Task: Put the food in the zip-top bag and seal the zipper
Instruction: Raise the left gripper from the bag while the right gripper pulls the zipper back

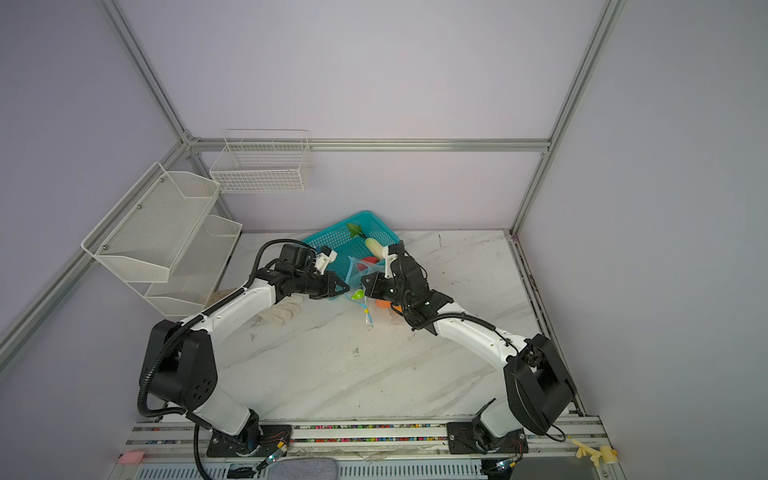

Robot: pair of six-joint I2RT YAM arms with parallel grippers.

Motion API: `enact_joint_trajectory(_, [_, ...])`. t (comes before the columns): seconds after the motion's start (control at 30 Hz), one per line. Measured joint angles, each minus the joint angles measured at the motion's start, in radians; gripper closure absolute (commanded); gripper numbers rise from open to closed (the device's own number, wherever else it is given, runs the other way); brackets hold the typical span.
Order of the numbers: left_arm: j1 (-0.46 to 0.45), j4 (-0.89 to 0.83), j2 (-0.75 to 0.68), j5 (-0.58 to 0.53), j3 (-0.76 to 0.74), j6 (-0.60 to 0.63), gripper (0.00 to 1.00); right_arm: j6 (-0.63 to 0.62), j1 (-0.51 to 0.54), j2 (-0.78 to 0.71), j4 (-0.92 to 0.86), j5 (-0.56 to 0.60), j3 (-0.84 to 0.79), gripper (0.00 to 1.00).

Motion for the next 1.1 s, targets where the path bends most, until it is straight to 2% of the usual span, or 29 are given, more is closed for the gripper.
enact_joint_trajectory(0.6, [-0.082,0.006,-0.083,0.003,0.008,-0.060,0.99,-0.030,-0.024,-0.081,-0.049,0.056,0.000,1.00])
enact_joint_trajectory(1.1, [-0.132,0.016,-0.052,-0.005,0.188,-0.097,0.99,-0.116,-0.060,-0.198,-0.161,0.175,0.040,1.00])
